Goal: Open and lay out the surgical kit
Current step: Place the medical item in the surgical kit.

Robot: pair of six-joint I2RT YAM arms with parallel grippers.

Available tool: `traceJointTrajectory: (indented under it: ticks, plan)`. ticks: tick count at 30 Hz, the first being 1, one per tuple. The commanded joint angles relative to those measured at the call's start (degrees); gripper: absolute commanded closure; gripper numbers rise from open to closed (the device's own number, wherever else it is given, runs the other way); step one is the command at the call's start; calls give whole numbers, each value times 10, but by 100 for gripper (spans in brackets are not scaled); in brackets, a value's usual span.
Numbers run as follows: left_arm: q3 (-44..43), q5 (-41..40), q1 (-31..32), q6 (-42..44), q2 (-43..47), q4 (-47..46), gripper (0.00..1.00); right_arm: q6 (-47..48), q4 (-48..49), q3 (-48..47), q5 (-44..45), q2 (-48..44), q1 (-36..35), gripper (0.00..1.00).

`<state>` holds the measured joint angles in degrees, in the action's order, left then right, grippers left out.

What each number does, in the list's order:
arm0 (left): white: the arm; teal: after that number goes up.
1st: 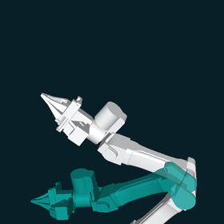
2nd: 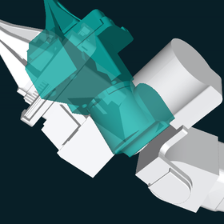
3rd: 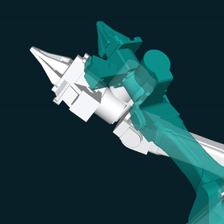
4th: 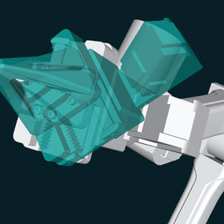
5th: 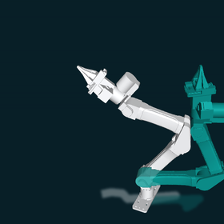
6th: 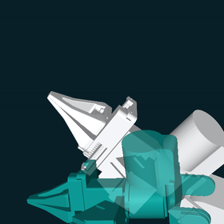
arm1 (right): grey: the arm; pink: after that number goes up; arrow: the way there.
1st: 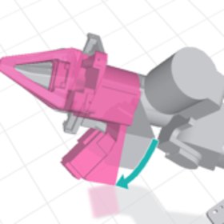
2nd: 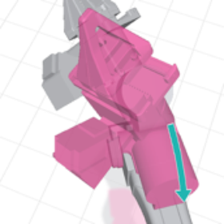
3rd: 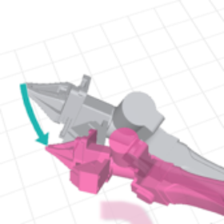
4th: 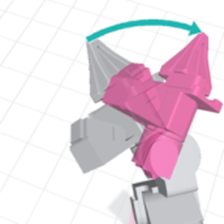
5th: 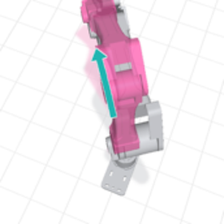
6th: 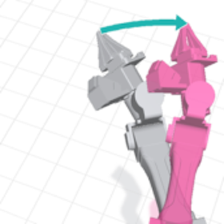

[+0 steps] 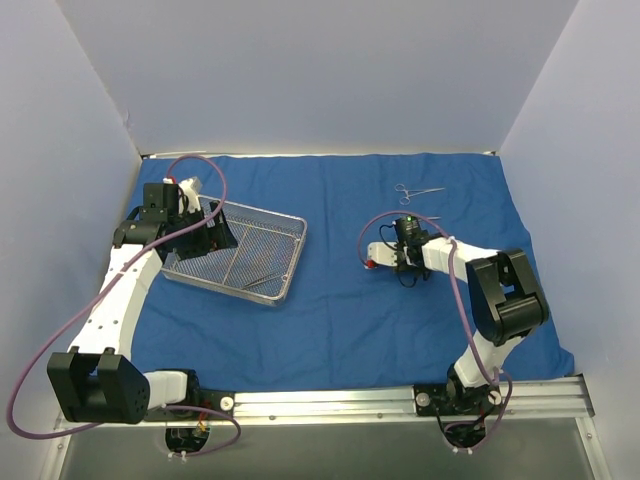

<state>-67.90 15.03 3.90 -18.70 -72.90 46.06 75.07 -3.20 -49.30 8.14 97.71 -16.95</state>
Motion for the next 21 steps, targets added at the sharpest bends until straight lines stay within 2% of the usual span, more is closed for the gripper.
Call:
traceJointTrajectory:
  ticks: [1, 11, 13, 17, 21]
  plan:
    - [0, 11, -4, 1, 22, -22, 6, -9, -38, 13, -3, -23, -1, 73]
    - [1, 11, -6, 0, 24, -21, 6, -27, -82, 18, -15, -76, -3, 63]
    - [-1, 11, -7, -1, 22, -19, 6, -42, -94, 6, -17, -97, -5, 62]
    - [-2, 14, -10, -3, 13, -16, 6, -72, -130, -12, -41, -134, -12, 53]
    - [1, 13, -11, -11, -3, -12, 6, -115, -151, -26, -71, -168, -22, 51]
